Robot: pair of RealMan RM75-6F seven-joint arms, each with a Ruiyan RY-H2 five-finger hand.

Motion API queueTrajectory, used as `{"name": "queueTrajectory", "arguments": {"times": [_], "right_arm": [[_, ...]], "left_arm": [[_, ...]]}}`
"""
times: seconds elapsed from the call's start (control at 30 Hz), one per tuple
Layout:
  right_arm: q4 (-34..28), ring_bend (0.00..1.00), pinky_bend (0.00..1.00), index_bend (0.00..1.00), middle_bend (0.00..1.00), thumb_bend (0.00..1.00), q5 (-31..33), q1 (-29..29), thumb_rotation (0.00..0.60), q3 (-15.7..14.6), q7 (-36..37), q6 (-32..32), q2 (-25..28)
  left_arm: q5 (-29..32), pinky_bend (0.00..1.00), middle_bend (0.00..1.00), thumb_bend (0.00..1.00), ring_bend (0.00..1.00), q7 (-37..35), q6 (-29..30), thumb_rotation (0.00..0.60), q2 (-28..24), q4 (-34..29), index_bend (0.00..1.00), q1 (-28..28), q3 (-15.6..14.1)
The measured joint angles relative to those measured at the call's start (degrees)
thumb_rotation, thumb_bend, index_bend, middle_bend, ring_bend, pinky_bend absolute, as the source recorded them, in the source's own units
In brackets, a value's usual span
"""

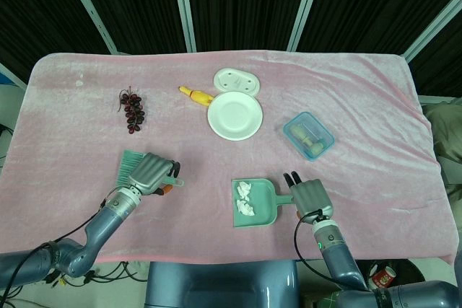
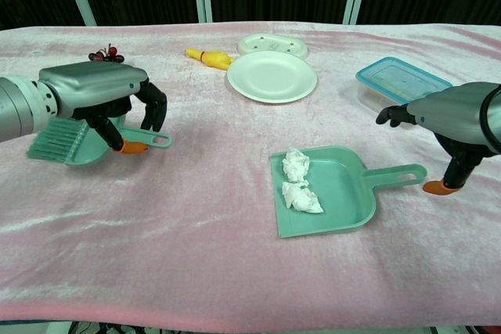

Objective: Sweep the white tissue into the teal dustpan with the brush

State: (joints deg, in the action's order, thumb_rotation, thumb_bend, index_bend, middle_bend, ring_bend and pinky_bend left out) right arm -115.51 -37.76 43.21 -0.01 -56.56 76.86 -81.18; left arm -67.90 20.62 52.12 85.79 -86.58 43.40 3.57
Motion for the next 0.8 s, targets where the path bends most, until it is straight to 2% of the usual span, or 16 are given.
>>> {"name": "queueTrajectory", "arguments": {"times": [0.23, 0.37, 0.6, 0.7, 0.73, 0.8], "right_arm": [[-0.99, 0.64, 0.76, 0.11, 0.12, 0.18, -0.50, -0.45, 0.600, -0.01, 0.70, -0.09, 1.60], [-1.24, 0.64, 0.76, 0.11, 0.12, 0.18, -0.91, -0.79, 0.600, -0.23, 1.15, -0.28, 2.24], [-1.92, 0.64, 0.76, 0.11, 0.12, 0.18, -2.08, -1.38, 0.600, -0.63, 1.84, -0.29, 3.01], [-2.38, 0.61, 0.74, 0.11, 0.12, 0.18, -3.46, -1.82, 0.600, -0.94, 2.37, -0.02, 3.83], [-2.53, 0.56, 0.70, 0.10, 0.12, 0.18, -4.08, -2.04, 0.600, -1.10, 2.63, 0.11, 4.23], [-2.86, 0.42, 0.54, 0.06, 0.09, 0.17, -5.88, -2.79, 0.600, -1.53, 3.75, 0.51, 5.50]], "left_arm": [[4.26, 1.00, 0.47, 0.20, 0.90, 4.42, 0.87, 0.600, 2.11, 0.06, 0.43, -1.12, -0.70], [5.55, 1.00, 0.42, 0.14, 0.90, 5.96, 1.87, 0.600, 2.35, -0.02, 0.34, -1.60, -0.71], [5.64, 0.99, 0.40, 0.13, 0.88, 6.00, 4.03, 0.600, 1.24, -1.55, 0.30, -2.48, -0.01], [4.14, 0.87, 0.39, 0.13, 0.77, 5.15, 5.53, 0.600, 0.21, -2.88, 0.29, -3.09, 0.14], [3.40, 0.80, 0.38, 0.13, 0.70, 4.82, 6.15, 0.600, -0.19, -3.36, 0.29, -3.36, 0.11], [1.26, 0.66, 0.34, 0.13, 0.55, 4.07, 8.03, 0.600, -1.44, -4.74, 0.27, -4.23, -0.12]]}}
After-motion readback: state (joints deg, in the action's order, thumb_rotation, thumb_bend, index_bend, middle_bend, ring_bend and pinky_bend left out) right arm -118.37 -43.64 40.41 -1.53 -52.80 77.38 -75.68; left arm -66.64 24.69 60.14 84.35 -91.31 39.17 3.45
